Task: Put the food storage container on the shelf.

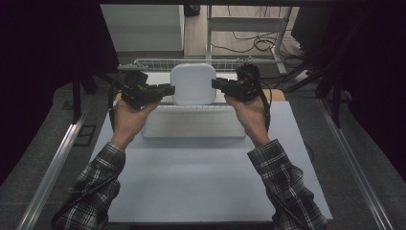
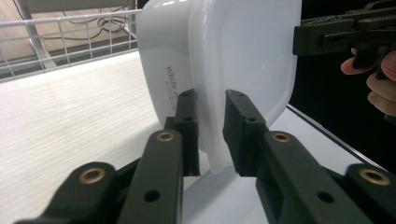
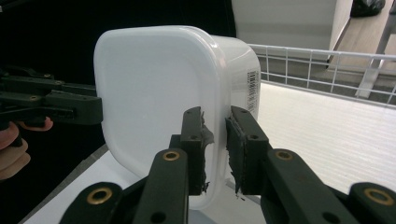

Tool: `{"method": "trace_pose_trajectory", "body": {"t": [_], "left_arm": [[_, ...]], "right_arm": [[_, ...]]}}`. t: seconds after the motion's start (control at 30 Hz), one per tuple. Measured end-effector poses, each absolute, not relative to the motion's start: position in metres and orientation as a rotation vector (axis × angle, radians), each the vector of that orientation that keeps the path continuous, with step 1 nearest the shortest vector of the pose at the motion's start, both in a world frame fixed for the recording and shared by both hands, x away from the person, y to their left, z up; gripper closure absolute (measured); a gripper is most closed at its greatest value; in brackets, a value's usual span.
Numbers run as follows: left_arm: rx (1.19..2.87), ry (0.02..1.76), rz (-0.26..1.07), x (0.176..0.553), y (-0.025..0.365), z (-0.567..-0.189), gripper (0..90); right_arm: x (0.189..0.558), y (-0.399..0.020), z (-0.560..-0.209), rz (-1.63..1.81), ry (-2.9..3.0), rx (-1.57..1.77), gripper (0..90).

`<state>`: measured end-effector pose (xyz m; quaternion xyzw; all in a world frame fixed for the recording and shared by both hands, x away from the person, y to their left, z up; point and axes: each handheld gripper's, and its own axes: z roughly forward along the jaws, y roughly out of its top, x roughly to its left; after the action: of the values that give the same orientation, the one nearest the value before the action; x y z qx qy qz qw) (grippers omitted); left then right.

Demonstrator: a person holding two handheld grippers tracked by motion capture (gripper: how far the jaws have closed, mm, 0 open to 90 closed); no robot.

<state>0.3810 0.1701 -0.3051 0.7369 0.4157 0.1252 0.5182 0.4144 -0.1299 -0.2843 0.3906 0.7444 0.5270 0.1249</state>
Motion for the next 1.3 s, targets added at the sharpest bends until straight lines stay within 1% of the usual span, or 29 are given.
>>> {"method": "trace_pose_trajectory", "body": {"t": [0.33,0.53,0.77,1.03,1.3], "left_arm": [[1.747,1.026,0.265,0.391,0.173,-0.309,67.5],[1.736,1.033,0.263,0.396,0.173,-0.309,65.6],[1.743,1.042,0.266,0.405,0.171,-0.308,61.5],[1.769,1.073,0.295,0.415,0.167,-0.309,61.3],[1.736,1.088,0.262,0.421,0.169,-0.312,61.4]], "right_arm": [[0.426,-0.122,-0.291,1.503,2.196,1.190,73.9],[0.431,-0.121,-0.292,1.504,2.195,1.204,72.9],[0.437,-0.117,-0.292,1.479,2.189,1.205,67.9],[0.443,-0.113,-0.292,1.456,2.184,1.208,63.4],[0.451,-0.111,-0.292,1.453,2.190,1.231,61.2]]}}
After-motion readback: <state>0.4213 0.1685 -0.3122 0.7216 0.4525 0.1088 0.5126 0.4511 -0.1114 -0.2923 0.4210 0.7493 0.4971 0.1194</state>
